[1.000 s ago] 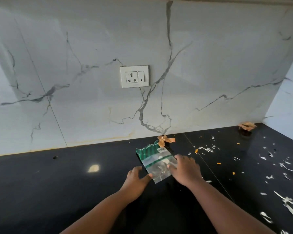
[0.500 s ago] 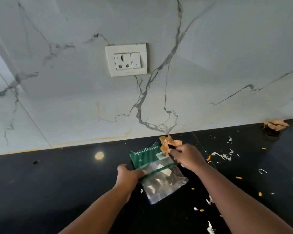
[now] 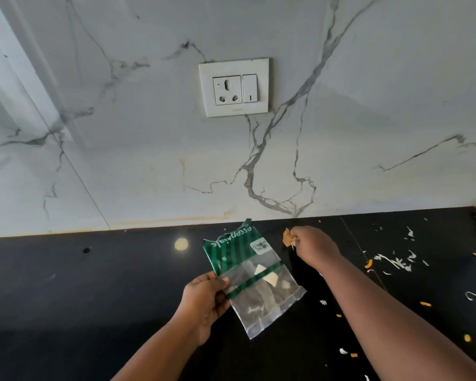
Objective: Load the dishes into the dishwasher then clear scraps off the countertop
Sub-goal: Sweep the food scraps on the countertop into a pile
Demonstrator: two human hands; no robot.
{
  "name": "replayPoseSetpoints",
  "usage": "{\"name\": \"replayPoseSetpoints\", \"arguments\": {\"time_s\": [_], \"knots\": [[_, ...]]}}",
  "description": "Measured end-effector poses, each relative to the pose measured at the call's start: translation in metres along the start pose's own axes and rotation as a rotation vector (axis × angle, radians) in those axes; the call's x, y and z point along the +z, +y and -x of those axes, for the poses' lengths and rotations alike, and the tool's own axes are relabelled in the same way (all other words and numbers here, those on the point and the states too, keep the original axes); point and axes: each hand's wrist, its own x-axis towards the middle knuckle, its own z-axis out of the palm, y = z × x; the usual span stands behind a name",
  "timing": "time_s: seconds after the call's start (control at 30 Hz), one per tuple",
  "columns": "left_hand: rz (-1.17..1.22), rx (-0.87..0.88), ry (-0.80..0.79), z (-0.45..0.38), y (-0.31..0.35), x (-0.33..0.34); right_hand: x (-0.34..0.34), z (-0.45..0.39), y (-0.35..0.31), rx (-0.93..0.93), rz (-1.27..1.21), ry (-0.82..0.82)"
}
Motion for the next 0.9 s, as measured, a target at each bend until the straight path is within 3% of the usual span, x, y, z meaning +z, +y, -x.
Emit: {"name": "replayPoseSetpoints", "arguments": {"time_s": [0.37, 0.77, 0.9], "knots": [[0.174, -0.004, -0.078, 0.055, -0.001, 0.000, -0.039, 0.102, -0.002, 0.071, -0.183, 0.248], [0.059, -0.110, -0.423, 0.161, -0.042, -0.045, -0.052, 0.318, -0.032, 0.256, -0.270, 0.508], [0.015, -0.180, -0.499, 0.198, -0.070, -0.063, -0.043, 0.395, -0.034, 0.362, -0.259, 0.520]]}}
